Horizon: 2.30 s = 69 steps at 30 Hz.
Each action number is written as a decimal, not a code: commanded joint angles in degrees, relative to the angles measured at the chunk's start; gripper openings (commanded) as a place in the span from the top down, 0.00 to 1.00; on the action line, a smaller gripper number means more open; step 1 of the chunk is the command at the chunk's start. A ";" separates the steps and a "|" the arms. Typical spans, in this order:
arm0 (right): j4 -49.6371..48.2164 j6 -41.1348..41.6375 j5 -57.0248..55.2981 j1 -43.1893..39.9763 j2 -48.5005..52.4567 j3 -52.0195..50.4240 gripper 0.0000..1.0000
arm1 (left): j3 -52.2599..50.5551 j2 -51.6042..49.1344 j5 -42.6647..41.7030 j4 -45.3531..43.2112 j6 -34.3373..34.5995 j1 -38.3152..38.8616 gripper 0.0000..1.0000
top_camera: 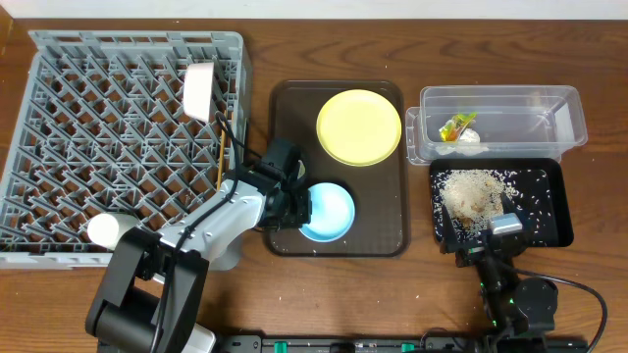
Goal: Sort waste into correct bins and load items into the dishwasher
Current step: 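Carry the light-blue bowl to the right side of the dish rack, then lower the light-blue bowl upright into the rack and open the gripper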
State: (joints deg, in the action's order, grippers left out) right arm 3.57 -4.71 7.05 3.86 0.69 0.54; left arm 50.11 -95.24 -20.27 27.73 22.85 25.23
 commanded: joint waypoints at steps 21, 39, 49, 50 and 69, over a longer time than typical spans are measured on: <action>0.04 -0.52 -0.13 -0.46 -0.31 -0.22 0.01 | 17.64 23.32 69.94 27.67 -1.31 -5.25 0.92; 0.02 -0.52 -0.13 -0.46 -0.31 -0.22 0.01 | 16.76 -2.47 95.73 27.54 -1.01 -7.32 0.92; 0.04 -0.52 -0.13 -0.46 -0.31 -0.22 0.01 | 16.76 -5.14 89.64 27.67 -0.44 -6.05 0.92; 0.02 -0.52 -0.13 -0.46 -0.31 -0.22 0.01 | 16.76 -5.14 87.41 27.76 -0.42 -5.70 0.90; 0.02 -0.52 -0.13 -0.46 -0.31 -0.22 0.01 | 20.11 11.87 56.83 34.95 6.56 -4.22 0.43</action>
State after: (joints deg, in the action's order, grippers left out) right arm 3.60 -4.71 7.03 3.86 0.69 0.54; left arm 67.75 -89.45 45.87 62.87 28.14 20.95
